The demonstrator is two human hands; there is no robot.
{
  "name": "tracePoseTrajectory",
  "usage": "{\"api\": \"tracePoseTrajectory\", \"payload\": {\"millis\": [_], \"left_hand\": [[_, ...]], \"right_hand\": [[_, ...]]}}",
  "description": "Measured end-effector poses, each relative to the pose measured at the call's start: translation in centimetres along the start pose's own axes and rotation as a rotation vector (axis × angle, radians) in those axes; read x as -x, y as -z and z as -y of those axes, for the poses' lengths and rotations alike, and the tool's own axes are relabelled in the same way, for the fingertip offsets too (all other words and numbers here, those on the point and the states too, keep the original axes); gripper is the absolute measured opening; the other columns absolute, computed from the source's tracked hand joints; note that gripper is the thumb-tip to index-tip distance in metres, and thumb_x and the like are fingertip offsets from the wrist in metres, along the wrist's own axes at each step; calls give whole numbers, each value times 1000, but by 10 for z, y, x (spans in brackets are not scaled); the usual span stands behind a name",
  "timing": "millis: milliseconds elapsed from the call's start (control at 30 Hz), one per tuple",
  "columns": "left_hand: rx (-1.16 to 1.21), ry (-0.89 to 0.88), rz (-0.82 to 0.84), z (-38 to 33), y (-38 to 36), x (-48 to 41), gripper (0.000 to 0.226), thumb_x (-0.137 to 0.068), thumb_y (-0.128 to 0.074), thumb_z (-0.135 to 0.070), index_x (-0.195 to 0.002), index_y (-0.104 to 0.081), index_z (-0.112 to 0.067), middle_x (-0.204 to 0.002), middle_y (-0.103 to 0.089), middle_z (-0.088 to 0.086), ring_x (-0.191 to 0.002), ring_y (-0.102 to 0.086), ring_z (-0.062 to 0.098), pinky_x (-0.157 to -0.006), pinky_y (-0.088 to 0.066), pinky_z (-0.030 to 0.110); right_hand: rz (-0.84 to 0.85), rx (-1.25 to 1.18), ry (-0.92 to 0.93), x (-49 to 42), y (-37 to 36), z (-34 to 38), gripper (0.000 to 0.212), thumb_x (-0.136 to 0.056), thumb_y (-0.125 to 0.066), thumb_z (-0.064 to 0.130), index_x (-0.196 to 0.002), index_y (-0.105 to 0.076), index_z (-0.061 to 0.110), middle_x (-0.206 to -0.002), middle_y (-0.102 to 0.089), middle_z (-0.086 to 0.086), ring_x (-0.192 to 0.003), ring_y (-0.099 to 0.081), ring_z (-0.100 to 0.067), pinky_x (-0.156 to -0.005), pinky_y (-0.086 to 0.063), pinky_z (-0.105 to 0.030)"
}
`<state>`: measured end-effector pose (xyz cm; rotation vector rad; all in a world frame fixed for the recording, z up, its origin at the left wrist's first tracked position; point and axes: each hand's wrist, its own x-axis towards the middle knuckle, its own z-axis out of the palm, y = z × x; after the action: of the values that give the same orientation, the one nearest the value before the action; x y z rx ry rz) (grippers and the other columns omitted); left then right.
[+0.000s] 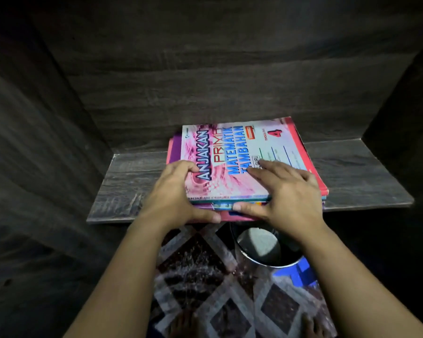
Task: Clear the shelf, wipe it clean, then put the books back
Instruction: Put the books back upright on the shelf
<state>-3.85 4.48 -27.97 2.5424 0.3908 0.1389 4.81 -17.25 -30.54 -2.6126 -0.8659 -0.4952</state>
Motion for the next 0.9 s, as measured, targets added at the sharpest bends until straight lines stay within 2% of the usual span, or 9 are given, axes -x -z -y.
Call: {"api": "tracePoseTrajectory", "payload": {"millis": [67, 167, 300, 433, 533, 633, 700, 800, 900], "left_hand": [[20, 8, 41, -2, 5, -2, 95, -33, -92, -56, -114, -44, -42, -121, -40, -17, -107, -41, 3, -80, -31, 18], [29, 34, 42, -7, 10, -2, 87, -47, -86, -61, -123, -52, -35, -126, -51, -12, -103, -45, 2, -80, -33, 17], [-29, 124, -18, -27, 11, 3, 87, -66, -52, -81, -131, -55, -23, -134, -52, -3, -116, -53, 14, -98, -43, 30], [-207, 281, -221, -50, -2, 8, 68, -87, -45, -69, -128, -56, -17, -146, -42, 17, -124, -51, 34, -98, -43, 40], [-306, 324, -281, -58, -9, 9, 60, -94, -40, -59, -124, -55, -9, -132, -51, 20, -112, -55, 36, -90, -44, 39], [-392, 262, -326, -61, -12, 11, 58, -96, -33, -55, -118, -57, -7, -116, -60, 16, -107, -53, 31, -93, -37, 39], [-386, 268, -374, -63, -10, 13, 58, -95, -34, -58, -116, -60, -10, -110, -63, 13, -105, -54, 31, -91, -37, 38], [-258, 259, -469, -70, -2, 16, 55, -91, -41, -59, -118, -62, -16, -108, -65, 14, -102, -57, 34, -84, -42, 37], [-3, 312, -459, -76, 12, 10, 42, -87, -59, -51, -112, -67, -19, -104, -69, 11, -101, -62, 32, -85, -46, 33]], "right_hand": [[43, 16, -10, -2, 3, 2, 89, -60, -32, 94, -125, -61, 41, -138, -56, 11, -129, -50, -12, -96, -28, -33], [93, 15, -13, -6, 5, -1, 93, -58, -26, 94, -127, -59, 42, -142, -52, 11, -133, -47, -12, -96, -27, -32], [-6, 35, 16, -9, 1, -1, 87, -66, -25, 91, -112, -71, 33, -121, -68, 3, -114, -64, -19, -86, -44, -39], [-75, 52, 42, -10, -1, -1, 86, -74, -18, 87, -104, -74, 29, -110, -73, -1, -103, -69, -22, -79, -50, -41], [-91, 73, 65, -9, -2, -1, 83, -78, -18, 84, -103, -75, 28, -109, -73, -2, -100, -70, -23, -77, -52, -42], [-80, 69, 126, -8, -6, 0, 76, -85, -20, 76, -107, -73, 27, -108, -73, -2, -96, -71, -26, -76, -53, -42], [-100, 28, 202, -9, -7, 3, 65, -91, -27, 67, -111, -71, 23, -104, -73, -3, -88, -71, -27, -72, -54, -39], [-227, 33, 246, -9, -4, 10, 45, -90, -43, 46, -102, -72, 14, -87, -73, -4, -69, -69, -25, -57, -52, -28], [-335, -13, 246, -7, -3, 20, 37, -91, -48, 36, -99, -72, 9, -84, -73, -4, -69, -69, -24, -57, -50, -28]]}}
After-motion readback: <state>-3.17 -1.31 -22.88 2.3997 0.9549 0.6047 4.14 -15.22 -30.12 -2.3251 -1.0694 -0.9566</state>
